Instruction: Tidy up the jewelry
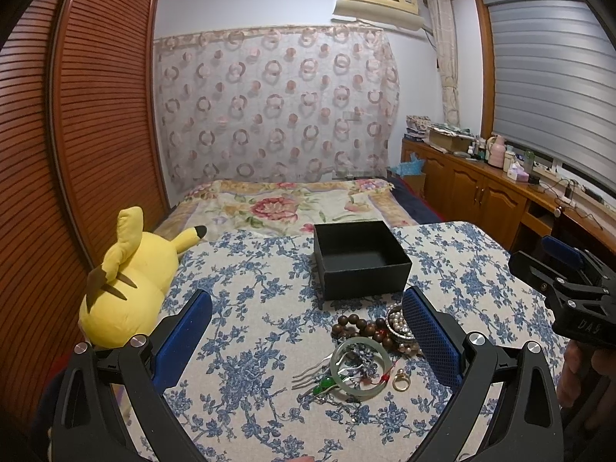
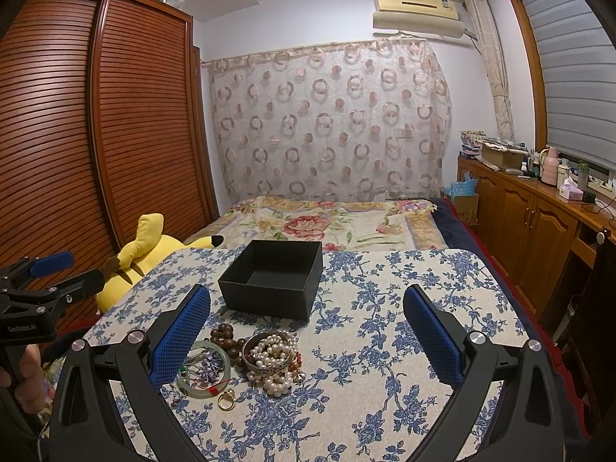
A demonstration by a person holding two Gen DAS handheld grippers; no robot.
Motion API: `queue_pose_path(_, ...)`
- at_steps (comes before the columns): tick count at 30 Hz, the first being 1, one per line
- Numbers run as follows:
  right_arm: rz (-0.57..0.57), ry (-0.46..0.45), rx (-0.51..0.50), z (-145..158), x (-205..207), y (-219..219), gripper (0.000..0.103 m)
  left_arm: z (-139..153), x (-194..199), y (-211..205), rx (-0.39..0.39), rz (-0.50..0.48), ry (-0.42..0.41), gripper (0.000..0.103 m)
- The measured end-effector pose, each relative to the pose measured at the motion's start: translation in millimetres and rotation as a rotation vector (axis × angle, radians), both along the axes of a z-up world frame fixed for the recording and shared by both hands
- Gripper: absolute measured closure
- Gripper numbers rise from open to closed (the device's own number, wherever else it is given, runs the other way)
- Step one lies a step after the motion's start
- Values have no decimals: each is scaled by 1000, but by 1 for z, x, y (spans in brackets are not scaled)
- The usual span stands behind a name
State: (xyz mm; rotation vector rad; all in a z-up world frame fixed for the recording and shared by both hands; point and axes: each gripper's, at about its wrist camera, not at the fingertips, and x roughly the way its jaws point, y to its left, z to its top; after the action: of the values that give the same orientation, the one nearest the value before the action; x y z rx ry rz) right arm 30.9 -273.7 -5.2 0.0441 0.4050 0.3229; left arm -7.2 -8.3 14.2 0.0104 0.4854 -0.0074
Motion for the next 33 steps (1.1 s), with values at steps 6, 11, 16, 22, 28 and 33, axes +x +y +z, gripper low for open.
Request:
queue_pose_path(6,1,0,-1,-2,1,3,2,1,-2,0,0,-1,0,8)
queue_pose_path(11,1,1,-1,-3,1,2,2,-1,0,-8,2,-3,1,8)
queue_pose_path(16,2,0,-2,-3,1,2,2,-1,0,-9,2,-3,3,8)
queue_pose_path(22,34,22,-6,-18,2,8,2,-21,9,-6,0,-23,43,8)
queue_pose_path(28,64,67,-8,-35,11,3,2,-43,20,-1,4,-51,108,8)
queue_pose_path(33,85,84,-30,-47,15,4,8,-62,28,-5,17,-100,169,8)
